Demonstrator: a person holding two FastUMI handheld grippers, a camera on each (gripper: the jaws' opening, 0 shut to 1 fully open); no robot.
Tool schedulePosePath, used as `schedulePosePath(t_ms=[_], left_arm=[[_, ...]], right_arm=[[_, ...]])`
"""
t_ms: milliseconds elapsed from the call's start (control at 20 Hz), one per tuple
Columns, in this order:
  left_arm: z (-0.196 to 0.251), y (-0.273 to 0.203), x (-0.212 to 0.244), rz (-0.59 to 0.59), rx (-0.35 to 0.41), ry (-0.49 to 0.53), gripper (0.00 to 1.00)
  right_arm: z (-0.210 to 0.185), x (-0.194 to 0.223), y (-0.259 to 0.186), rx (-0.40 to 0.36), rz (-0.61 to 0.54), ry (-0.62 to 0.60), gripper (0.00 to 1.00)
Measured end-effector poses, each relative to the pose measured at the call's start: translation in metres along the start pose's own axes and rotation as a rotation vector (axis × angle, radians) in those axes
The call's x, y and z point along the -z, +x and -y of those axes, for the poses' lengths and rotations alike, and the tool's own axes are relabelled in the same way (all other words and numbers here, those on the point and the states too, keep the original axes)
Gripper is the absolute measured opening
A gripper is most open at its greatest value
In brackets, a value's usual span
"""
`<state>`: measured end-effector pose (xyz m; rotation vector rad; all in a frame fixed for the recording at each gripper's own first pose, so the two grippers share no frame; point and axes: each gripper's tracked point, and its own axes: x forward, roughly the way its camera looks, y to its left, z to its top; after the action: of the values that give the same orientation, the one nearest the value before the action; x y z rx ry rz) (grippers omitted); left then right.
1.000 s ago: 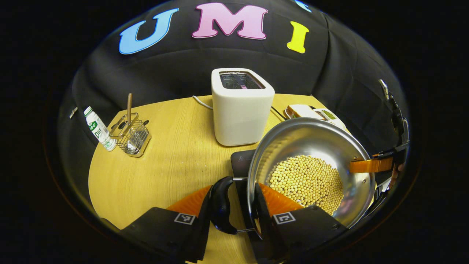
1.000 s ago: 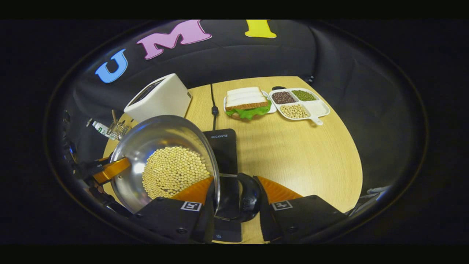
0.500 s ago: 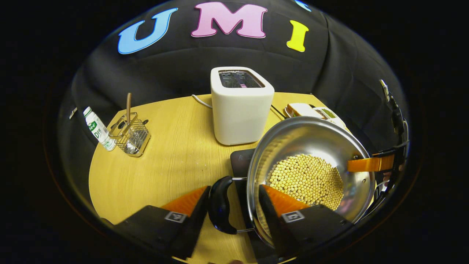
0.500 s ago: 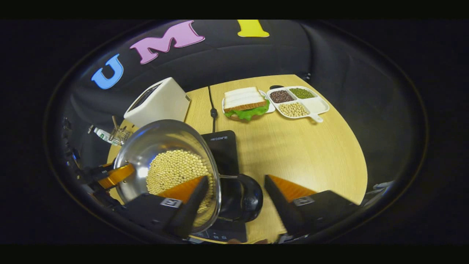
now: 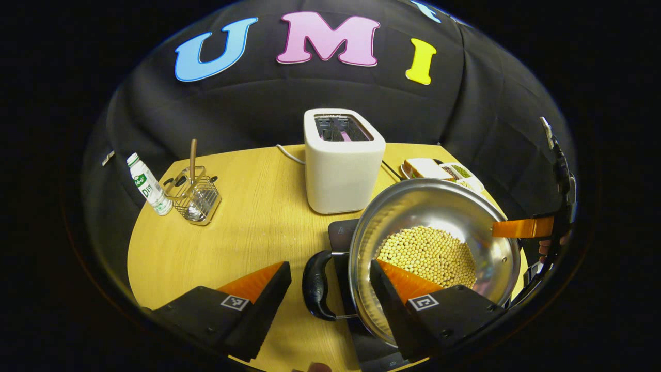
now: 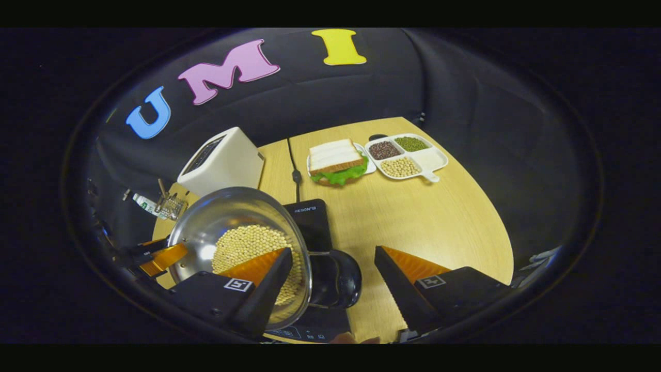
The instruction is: First push the handle of the pot to place it horizontally, then grasp the pot with both hands and set it on the induction cooktop.
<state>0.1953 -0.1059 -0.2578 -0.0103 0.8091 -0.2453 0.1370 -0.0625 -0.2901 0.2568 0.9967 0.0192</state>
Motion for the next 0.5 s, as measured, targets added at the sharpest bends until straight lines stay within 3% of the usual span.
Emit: schedulePosePath(t_ms=[500], left_arm=[[0.008,-0.078,-0.046,0.223,-0.004,-0.062,0.96]], right_arm=[[-0.014,-0.052,-0.082,0.035,0.305,-0.096,0.99]])
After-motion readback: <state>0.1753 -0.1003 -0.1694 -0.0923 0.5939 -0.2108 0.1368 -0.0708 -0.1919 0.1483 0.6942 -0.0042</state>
